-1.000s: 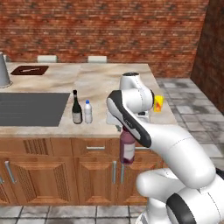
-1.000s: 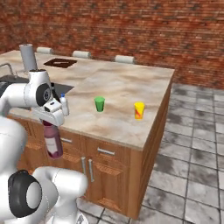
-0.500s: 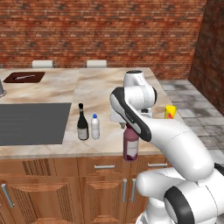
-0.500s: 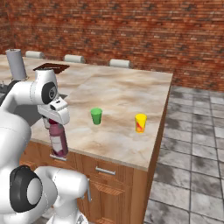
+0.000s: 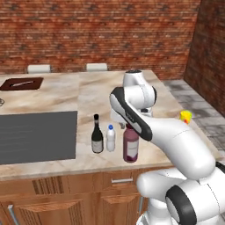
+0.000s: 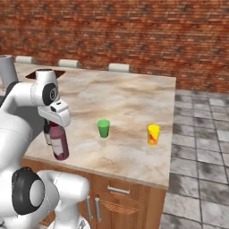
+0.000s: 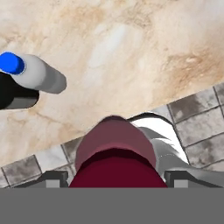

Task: Place the drinks on the dining counter in a tight cluster.

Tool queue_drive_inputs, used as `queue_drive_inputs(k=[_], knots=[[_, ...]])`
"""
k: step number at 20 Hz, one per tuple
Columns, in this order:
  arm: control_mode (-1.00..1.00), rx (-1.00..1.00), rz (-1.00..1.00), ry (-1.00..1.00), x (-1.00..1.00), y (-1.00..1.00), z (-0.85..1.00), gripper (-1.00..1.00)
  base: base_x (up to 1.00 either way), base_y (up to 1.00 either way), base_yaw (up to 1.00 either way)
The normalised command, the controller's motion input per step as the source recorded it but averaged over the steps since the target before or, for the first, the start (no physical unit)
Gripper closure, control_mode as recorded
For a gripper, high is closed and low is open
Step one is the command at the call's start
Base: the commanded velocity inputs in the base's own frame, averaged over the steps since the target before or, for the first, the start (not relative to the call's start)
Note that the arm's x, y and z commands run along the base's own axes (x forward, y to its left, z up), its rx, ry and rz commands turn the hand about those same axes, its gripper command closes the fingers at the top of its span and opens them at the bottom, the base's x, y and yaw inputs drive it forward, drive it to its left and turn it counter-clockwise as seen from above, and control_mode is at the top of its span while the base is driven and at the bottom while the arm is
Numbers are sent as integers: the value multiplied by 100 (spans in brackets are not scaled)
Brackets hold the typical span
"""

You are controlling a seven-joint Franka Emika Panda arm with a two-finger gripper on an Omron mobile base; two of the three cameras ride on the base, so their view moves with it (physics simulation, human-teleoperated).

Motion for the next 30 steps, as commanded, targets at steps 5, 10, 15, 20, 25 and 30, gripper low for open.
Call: queue_drive_inputs(k=[5,10,15,20,25,30], knots=[[100,0,0,0,0,0,0,100,48,19,-12],[100,0,0,0,0,0,0,100,47,0,-6],[100,0,0,0,0,0,0,100,16,2,-4],[-100,0,0,0,6,0,0,100,7,1,0],[-100,0,0,0,30,0,0,100,0,0,0],[-100,0,0,0,39,0,-6,100,0,0,0]])
